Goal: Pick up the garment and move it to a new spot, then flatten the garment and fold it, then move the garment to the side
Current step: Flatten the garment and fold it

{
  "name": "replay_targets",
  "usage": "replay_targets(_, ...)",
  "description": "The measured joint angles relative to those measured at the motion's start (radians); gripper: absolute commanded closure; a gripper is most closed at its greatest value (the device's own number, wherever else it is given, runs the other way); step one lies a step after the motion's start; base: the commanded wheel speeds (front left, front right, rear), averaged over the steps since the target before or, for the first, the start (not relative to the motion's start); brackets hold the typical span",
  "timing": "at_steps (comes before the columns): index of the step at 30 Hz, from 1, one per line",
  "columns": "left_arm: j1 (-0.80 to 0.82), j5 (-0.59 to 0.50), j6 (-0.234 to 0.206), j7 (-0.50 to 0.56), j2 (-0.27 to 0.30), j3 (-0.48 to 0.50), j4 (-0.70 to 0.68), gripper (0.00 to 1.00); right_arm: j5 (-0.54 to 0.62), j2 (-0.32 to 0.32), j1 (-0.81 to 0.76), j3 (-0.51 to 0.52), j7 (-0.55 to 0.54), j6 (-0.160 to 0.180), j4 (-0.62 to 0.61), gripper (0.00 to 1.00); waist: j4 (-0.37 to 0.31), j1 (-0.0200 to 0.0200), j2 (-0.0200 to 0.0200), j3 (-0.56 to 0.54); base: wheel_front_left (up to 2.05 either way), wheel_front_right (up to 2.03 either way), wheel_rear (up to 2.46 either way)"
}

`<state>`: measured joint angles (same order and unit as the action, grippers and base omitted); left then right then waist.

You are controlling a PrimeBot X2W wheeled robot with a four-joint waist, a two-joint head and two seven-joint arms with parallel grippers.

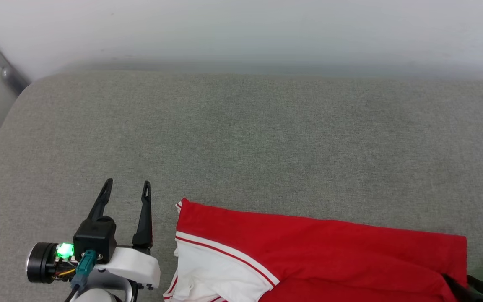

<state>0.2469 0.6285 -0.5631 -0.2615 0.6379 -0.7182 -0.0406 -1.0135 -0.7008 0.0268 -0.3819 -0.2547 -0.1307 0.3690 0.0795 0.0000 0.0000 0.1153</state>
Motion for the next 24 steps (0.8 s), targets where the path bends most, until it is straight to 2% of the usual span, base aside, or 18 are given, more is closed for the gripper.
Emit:
replay_targets(7, -0.127, -0.137, 0.018, 0.0, -0.127, 0.173, -0.021, 0.0, -0.015, 0.022, -0.006, -0.019, -0.04, 0.003, -0.027, 0.0, 0.008, 0.0, 0.0, 0.008, 0.0, 0.0, 0.0)
replay_targets(13, -0.221, -0.265, 0.058, 0.0, -0.246, 0.303, -0.03, 0.0, -0.017, 0.027, -0.003, -0.04, -0.085, 0.007, -0.042, 0.0, 0.01, 0.0, 0.0, 0.003, 0.0, 0.0, 0.0)
replay_targets(14, -0.236, -0.282, 0.066, 0.0, -0.263, 0.324, -0.031, 0.0, -0.017, 0.026, -0.002, -0.043, -0.093, 0.007, -0.045, 0.33, 0.01, 0.0, 0.0, 0.001, 0.0, 0.0, 0.0)
replay_targets(15, -0.25, -0.298, 0.076, -0.001, -0.279, 0.341, -0.033, 0.0, -0.02, 0.025, -0.001, -0.045, -0.1, 0.007, -0.046, 0.99, 0.01, 0.0, 0.0, -0.001, 0.0, 0.0, 0.0)
replay_targets(24, -0.341, -0.45, 0.178, -0.002, -0.377, 0.451, -0.028, 0.0, -0.034, 0.02, 0.02, -0.065, -0.134, 0.001, -0.068, 1.0, 0.004, 0.0, 0.0, -0.026, 0.0, 0.0, 0.0)
